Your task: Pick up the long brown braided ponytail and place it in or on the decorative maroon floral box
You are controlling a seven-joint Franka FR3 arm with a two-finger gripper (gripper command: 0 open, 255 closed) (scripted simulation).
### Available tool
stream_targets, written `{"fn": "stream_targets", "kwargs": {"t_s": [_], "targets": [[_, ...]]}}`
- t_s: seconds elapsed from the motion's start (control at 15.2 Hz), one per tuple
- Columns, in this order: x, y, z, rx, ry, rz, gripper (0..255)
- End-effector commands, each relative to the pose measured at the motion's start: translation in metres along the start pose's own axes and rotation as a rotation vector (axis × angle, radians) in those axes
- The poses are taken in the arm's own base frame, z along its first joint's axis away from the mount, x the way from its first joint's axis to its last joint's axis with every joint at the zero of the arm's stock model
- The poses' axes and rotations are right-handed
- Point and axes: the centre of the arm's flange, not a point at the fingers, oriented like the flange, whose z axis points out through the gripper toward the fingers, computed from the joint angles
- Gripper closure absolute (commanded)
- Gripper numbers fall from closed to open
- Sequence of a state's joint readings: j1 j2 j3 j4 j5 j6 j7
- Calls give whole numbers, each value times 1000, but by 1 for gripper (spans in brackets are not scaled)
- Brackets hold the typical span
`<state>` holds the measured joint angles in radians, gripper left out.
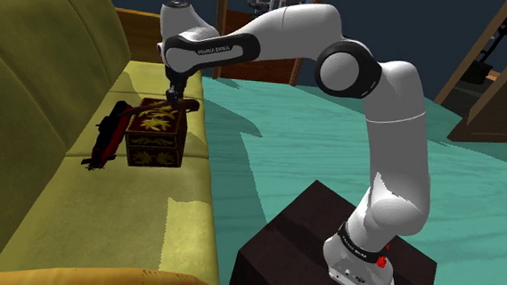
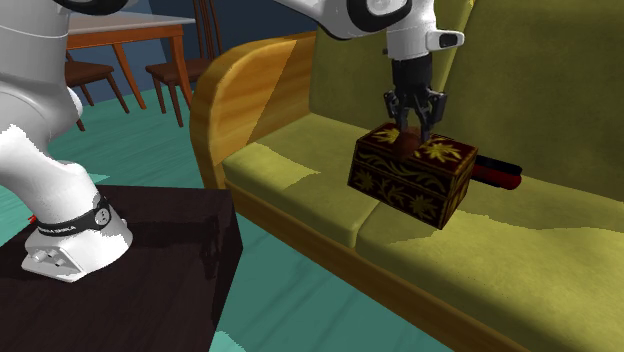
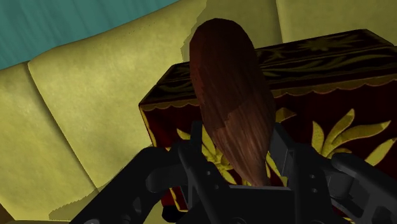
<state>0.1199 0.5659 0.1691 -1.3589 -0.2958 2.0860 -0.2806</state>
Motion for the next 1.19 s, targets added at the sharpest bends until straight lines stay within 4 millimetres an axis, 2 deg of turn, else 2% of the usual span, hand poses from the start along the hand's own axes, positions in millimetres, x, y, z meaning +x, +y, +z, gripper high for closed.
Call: {"fn": "stream_targets", "kwargs": {"t_s": [0.0, 0.33, 0.4, 0.73, 0.99, 1.12], "targets": [[0, -1, 2, 0, 1, 0, 255], [0, -1, 2, 0, 1, 0, 255], [0, -1, 2, 0, 1, 0, 0], [0, -1, 2, 0, 1, 0, 0], [0, -1, -48, 0, 1, 0, 0], [0, -1, -48, 0, 1, 0, 0]]}}
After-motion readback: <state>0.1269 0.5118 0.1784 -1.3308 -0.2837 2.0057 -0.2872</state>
